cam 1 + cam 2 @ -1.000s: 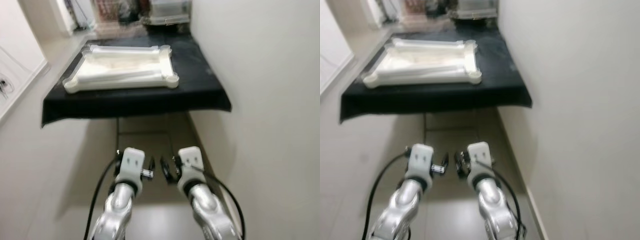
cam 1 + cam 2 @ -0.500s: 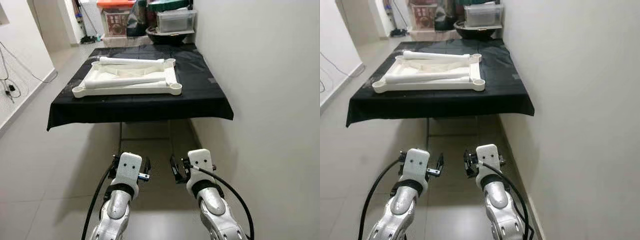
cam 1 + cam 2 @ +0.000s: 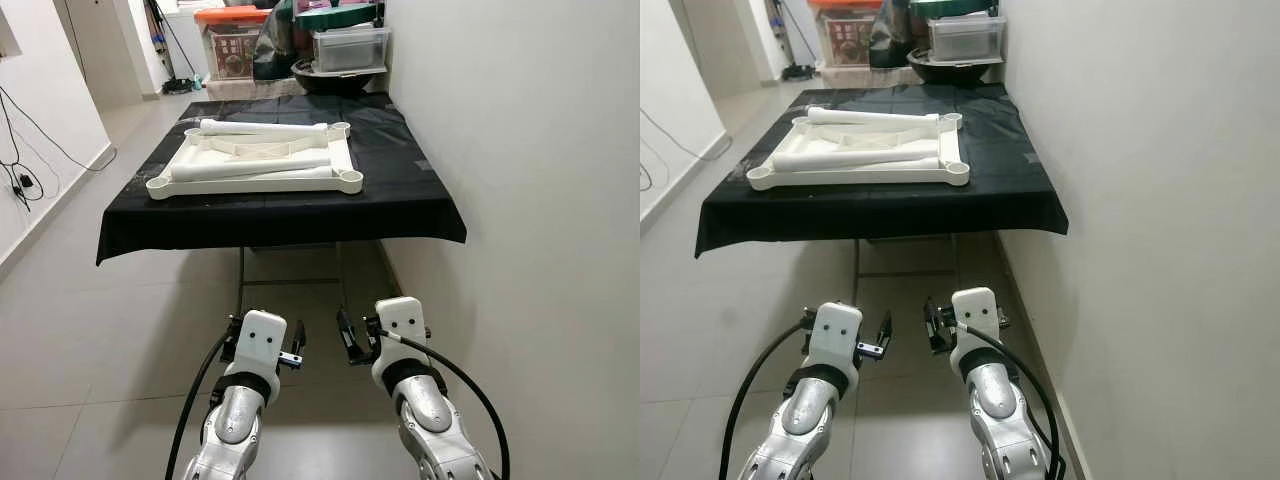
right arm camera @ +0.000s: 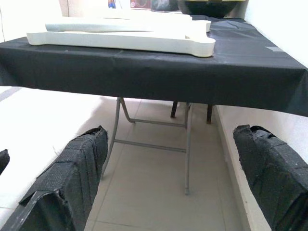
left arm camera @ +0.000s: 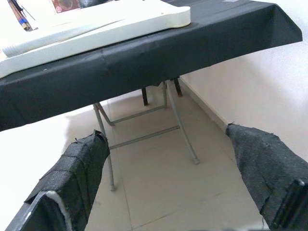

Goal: Building children table

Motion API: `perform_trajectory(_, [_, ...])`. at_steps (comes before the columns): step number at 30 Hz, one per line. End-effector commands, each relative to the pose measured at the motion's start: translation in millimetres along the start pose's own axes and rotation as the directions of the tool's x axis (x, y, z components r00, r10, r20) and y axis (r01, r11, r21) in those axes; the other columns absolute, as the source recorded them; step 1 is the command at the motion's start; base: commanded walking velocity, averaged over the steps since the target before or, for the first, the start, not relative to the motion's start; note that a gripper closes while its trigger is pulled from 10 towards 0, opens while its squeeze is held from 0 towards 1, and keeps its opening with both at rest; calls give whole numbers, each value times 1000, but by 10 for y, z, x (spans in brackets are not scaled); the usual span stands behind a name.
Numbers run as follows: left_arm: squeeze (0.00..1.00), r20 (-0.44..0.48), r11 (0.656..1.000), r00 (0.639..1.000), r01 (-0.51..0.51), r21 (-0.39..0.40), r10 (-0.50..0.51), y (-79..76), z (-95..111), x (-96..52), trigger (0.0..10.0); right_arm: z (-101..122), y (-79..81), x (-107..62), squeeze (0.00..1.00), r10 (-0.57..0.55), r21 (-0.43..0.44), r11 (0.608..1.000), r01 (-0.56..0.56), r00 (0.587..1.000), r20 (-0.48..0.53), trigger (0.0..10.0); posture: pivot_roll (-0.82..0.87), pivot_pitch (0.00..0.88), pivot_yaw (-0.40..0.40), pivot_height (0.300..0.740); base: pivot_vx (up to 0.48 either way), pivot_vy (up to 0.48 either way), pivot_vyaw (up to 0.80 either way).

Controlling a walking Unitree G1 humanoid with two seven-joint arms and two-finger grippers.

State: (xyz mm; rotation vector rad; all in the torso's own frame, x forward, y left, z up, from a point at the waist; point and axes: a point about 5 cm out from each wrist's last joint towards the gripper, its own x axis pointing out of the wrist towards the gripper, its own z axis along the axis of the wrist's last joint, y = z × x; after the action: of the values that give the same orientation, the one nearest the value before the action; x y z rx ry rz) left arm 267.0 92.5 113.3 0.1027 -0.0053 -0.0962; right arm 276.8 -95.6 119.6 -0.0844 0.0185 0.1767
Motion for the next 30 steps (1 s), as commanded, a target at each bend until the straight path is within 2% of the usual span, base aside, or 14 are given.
perform_trajectory(1, [0, -10, 1000, 1000, -4, -25, 3, -16, -4, 3, 10000, 6, 28, -22, 0, 16, -4, 1000, -16, 1000, 10, 10000, 22, 0, 17, 740, 0, 0, 0])
perform_trajectory(3, [0, -9, 1000, 1000, -3, -26, 3, -15, -2, 1, 10000, 18, 33, -24, 0, 16, -12, 1000, -16, 1000, 20, 10000, 20, 0, 17, 740, 0, 0, 0])
perform_trajectory(8, [0, -10, 1000, 1000, 0, -31, 0, -13, -1, -3, 10000, 19, 72, -24, 0, 44, -15, 999, -44, 999, 16, 10000, 22, 0, 18, 740, 0, 0, 794])
perform_trajectory(25, [0, -22, 999, 1000, 14, -45, -15, -31, -12, 6, 10000, -20, 22, -19, 0, 14, 28, 1000, -13, 1000, -15, 10000, 21, 0, 15, 740, 0, 0, 0])
perform_trajectory(30, [0, -29, 998, 999, 15, -57, -17, -26, -20, 10, 10000, -32, -4, -19, 0, -4, 51, 999, 5, 1000, -27, 10000, 25, 0, 18, 740, 0, 0, -608])
